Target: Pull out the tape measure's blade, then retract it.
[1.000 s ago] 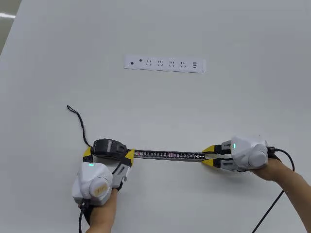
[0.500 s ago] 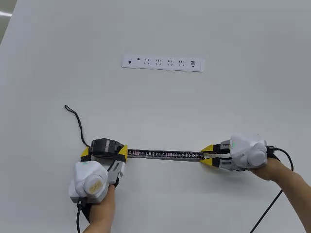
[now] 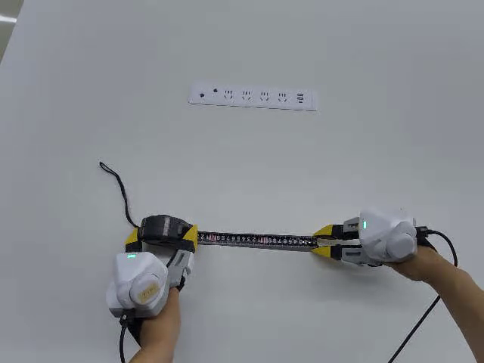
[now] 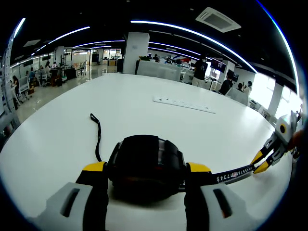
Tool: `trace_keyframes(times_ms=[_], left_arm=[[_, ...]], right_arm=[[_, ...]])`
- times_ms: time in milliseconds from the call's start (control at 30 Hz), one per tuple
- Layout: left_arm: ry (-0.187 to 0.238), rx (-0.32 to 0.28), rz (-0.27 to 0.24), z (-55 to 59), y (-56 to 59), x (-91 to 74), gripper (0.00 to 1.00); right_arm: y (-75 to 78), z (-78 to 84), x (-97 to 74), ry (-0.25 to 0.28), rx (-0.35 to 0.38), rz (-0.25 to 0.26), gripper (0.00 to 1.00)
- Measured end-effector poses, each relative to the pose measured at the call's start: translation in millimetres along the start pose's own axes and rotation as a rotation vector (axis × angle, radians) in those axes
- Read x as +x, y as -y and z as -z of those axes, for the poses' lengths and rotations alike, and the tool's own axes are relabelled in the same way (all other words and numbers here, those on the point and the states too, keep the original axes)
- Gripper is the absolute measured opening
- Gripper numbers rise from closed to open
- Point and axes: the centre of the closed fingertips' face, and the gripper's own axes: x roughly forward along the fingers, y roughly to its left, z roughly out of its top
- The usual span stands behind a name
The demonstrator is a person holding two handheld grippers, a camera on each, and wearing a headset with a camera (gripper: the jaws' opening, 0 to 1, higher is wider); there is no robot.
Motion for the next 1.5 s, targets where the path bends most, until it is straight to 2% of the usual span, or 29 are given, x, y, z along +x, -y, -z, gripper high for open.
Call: trace_keyframes(times_ms=[600, 1500], left_arm=[[-0.002, -0.018, -0.002, 0.8, -1.4, 0.4, 0.59], [-0.006, -0.017, 0.001, -0.6, -0.2, 0.9, 0.60]], right_arm=[[1.1, -8.0, 2.5, 0.006, -0.007, 0.006, 0.10], [-0.4, -24.4, 19.1, 0.017, -0.013, -0.008, 0.10]])
